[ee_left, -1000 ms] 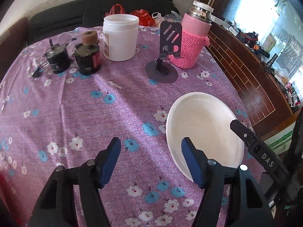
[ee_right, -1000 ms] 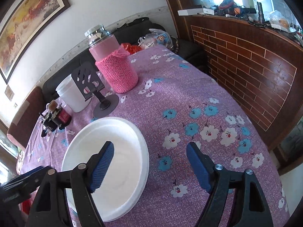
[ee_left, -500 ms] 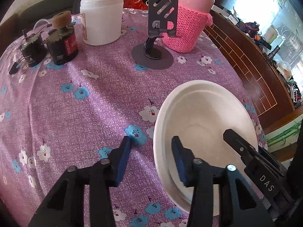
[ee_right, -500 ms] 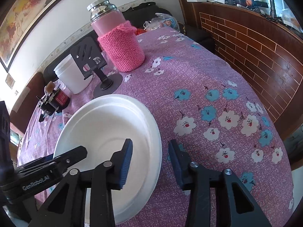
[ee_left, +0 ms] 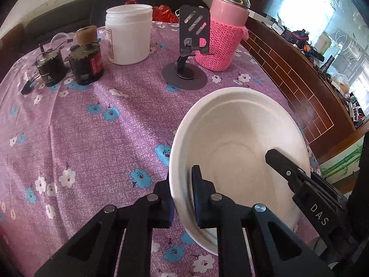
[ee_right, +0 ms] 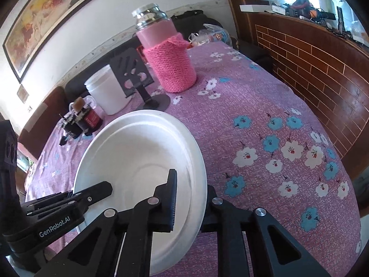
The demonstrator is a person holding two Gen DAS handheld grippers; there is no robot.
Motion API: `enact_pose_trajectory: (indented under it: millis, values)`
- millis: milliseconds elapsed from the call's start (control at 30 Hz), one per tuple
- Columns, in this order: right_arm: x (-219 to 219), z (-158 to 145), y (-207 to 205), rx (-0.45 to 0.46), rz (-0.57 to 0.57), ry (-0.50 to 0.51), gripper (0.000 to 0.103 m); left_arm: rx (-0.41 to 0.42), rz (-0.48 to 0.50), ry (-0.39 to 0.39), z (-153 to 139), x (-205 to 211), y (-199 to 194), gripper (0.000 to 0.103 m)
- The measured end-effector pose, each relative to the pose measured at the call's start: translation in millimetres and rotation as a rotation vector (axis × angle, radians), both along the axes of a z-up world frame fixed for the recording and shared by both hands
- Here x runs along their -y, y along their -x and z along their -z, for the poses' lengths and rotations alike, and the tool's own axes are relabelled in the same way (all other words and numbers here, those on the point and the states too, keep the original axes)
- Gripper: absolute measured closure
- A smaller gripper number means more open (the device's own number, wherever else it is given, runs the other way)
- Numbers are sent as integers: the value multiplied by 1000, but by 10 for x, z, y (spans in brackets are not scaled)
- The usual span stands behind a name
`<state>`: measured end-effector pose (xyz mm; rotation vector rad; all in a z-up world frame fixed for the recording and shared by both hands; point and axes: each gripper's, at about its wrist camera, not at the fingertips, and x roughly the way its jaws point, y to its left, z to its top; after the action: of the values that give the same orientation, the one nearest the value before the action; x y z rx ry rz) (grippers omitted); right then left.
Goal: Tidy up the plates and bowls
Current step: 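Close the left gripper on the white bowl rim and lift it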
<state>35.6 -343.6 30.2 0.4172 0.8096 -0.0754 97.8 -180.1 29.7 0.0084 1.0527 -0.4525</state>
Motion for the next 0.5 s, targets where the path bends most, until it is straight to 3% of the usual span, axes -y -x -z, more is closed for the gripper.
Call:
enact_pose_trajectory:
  millis: [267,500]
  values:
    - [-449,-153,96,63,-127,-11,89,79,-99,11,-264,-603,387,91]
    - [-1204,-381,271,85,-255,8,89,133,-228,35,-535,-1418,730,91]
